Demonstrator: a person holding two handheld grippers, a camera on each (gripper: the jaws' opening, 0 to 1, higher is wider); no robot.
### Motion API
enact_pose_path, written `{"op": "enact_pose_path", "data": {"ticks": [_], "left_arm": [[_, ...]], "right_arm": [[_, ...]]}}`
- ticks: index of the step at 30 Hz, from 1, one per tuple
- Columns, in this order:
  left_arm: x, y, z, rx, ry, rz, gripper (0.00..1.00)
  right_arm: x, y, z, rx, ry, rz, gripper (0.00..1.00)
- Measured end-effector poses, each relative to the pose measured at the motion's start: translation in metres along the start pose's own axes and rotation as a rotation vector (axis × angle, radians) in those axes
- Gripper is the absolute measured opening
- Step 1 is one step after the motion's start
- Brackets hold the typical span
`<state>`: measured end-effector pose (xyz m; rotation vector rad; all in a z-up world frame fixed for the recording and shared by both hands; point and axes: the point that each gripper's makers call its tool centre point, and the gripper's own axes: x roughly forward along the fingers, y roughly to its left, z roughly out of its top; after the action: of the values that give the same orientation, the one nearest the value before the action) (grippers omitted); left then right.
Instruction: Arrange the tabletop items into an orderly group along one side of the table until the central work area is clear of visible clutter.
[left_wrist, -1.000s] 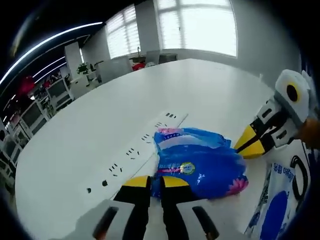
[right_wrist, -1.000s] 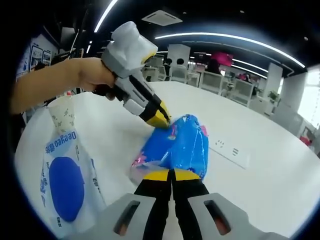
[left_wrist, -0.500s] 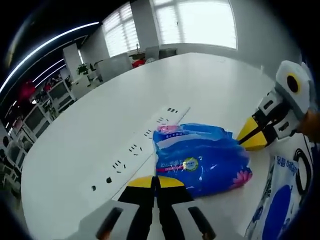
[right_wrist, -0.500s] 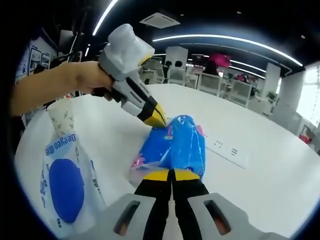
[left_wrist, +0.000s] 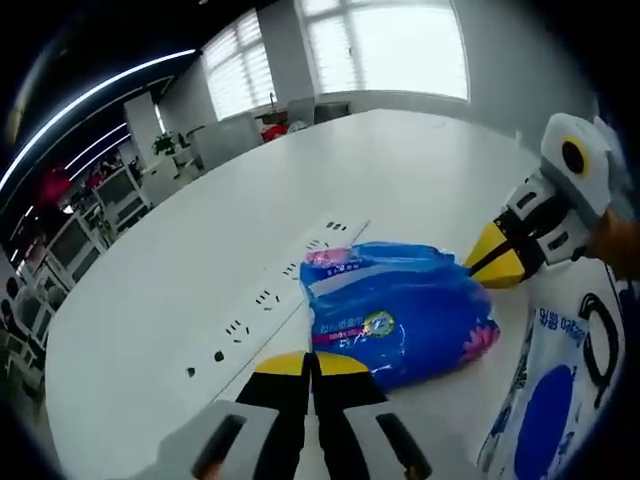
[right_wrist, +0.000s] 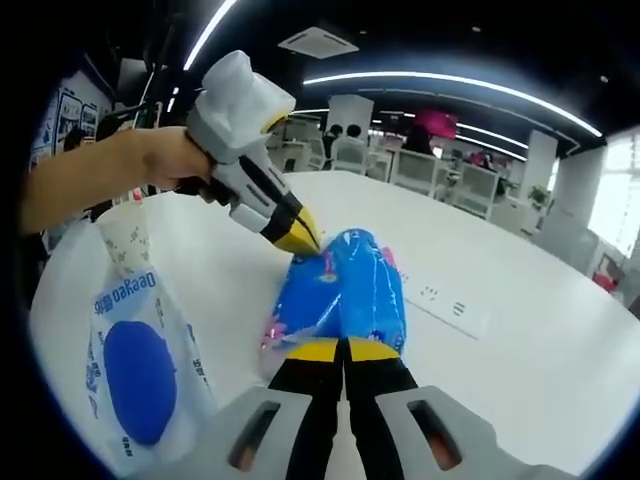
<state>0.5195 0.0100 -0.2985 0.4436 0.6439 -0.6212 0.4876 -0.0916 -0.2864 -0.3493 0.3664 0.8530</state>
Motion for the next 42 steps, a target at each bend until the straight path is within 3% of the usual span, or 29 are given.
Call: {"op": "enact_pose_path", "data": {"ticks": [14, 16, 26, 42], "left_arm": [[-0.017, 0.005, 0.011, 0.010, -0.022, 0.014, 0.00], [-0.020, 0.004, 0.013, 0.009, -0.027, 0.015, 0.00], [-0.030, 0.000, 0.020, 0.021, -0.038, 0.027, 0.00], [-0.046, 0.009, 0.041, 0.036, -0.057, 0.035, 0.00]], "right_arm": [[-0.007, 0.002, 0.014, -0.022, -0.015, -0.019, 0.00], [-0.016, 0.010, 0.019, -0.024, -0.019, -0.021, 0.00], [-0.025, 0.010, 0.024, -0.035, -0.030, -0.032, 0.00], [-0.047, 0.018, 0.044, -0.067, -0.052, -0.055, 0.00]]}}
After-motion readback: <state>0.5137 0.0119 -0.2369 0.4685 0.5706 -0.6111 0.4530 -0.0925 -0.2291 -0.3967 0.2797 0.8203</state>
